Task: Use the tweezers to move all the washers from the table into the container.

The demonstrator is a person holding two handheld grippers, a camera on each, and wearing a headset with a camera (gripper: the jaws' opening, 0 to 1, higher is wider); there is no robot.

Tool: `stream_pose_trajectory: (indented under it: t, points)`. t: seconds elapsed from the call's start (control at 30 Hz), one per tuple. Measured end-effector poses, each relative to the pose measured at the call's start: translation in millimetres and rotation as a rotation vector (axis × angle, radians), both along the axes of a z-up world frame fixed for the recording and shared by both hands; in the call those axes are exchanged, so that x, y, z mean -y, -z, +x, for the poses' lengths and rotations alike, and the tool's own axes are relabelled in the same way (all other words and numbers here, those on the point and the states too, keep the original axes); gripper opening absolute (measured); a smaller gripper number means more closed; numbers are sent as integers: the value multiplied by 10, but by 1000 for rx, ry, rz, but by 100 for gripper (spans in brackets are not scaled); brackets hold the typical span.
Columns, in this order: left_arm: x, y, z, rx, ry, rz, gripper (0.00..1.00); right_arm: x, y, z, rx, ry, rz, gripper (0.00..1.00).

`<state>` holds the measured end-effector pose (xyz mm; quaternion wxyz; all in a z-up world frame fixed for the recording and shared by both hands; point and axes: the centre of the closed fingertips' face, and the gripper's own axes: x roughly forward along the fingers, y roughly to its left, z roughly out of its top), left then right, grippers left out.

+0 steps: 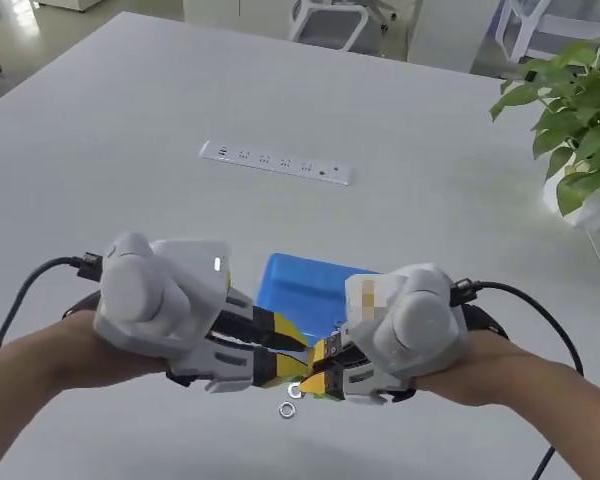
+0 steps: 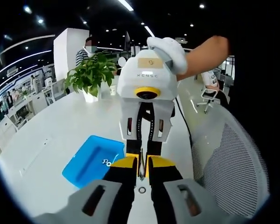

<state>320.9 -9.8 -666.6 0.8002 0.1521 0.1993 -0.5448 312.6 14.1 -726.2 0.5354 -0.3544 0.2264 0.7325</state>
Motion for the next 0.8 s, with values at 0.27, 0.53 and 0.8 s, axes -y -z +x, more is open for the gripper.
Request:
stream_pose_trajectory:
  t: [0.27,0.53,0.8]
  points:
    - [18,11,29,15,15,17,6,14,10,19,2,2,-7,6]
    - [58,42,29,7,20,34,5,33,38,13,11,-17,-35,8]
    - [75,34,43,2,22,30,5,28,6,3,-5,-19,-38,9]
